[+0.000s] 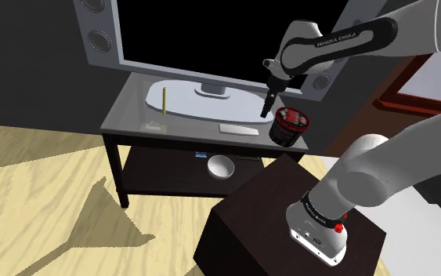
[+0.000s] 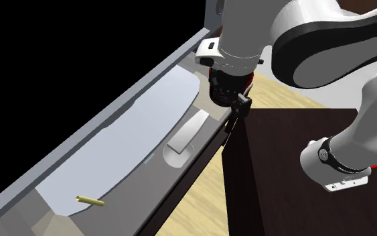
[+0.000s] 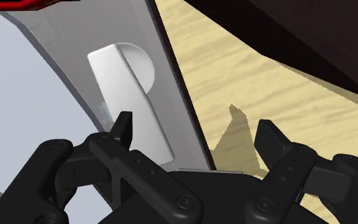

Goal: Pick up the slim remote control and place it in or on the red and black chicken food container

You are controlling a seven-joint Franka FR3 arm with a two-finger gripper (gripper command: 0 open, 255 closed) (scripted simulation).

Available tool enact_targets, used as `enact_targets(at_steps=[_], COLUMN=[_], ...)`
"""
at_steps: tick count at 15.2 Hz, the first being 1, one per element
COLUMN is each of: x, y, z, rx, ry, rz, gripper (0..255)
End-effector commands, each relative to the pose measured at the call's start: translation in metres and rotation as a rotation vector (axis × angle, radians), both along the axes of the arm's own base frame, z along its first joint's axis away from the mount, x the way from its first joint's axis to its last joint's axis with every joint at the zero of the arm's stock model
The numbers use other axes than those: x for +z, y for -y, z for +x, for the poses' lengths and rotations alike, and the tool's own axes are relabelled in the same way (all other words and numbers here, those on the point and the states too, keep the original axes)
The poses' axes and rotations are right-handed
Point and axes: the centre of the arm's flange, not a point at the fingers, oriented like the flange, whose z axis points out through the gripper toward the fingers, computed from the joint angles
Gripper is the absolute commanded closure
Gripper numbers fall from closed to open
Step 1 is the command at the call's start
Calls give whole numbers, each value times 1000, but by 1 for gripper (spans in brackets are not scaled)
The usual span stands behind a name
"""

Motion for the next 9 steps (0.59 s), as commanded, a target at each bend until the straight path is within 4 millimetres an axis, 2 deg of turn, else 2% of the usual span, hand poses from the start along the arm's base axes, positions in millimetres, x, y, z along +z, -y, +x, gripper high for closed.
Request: enact_targets(at_steps=[1, 9], x=[-22, -111], y=[4, 21], z=[14, 67], rx=[64, 305], ry=[5, 14], rz=[-4, -12], gripper=[0, 0])
